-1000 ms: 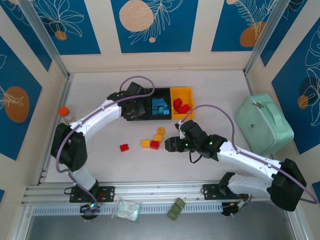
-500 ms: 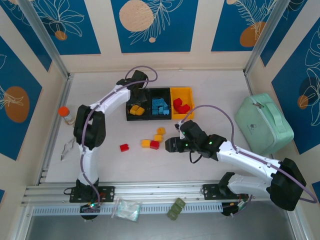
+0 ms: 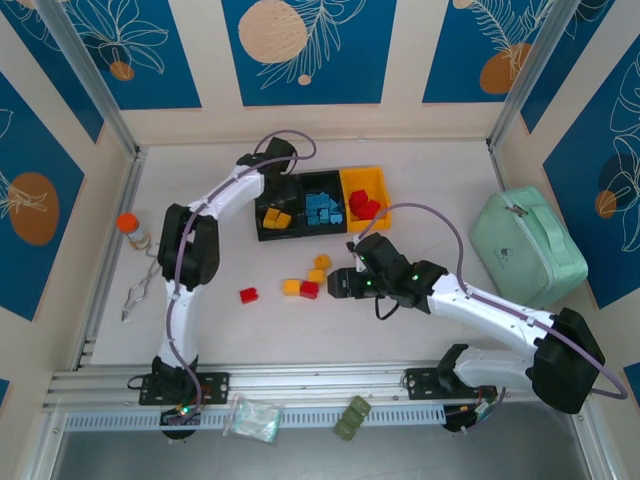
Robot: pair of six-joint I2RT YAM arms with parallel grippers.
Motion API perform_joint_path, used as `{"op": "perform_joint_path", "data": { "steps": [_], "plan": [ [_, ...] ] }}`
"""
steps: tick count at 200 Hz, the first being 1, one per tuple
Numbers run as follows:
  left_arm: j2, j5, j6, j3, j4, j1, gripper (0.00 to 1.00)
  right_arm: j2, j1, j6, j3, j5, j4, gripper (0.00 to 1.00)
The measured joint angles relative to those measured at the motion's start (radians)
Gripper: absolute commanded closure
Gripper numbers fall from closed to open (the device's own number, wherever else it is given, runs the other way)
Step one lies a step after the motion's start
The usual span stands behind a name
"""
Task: Sort the legos into containers by color
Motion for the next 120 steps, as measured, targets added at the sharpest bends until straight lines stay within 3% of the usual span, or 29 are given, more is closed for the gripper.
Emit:
{"op": "perform_joint_path", "data": {
  "steps": [120],
  "plan": [
    [-0.303, 0.105, 0.025, -0.263, 0.062, -0.004, 0.41, -0.008, 0.001, -0.002, 0.002, 0.01, -0.003, 0.38]
  ]
}}
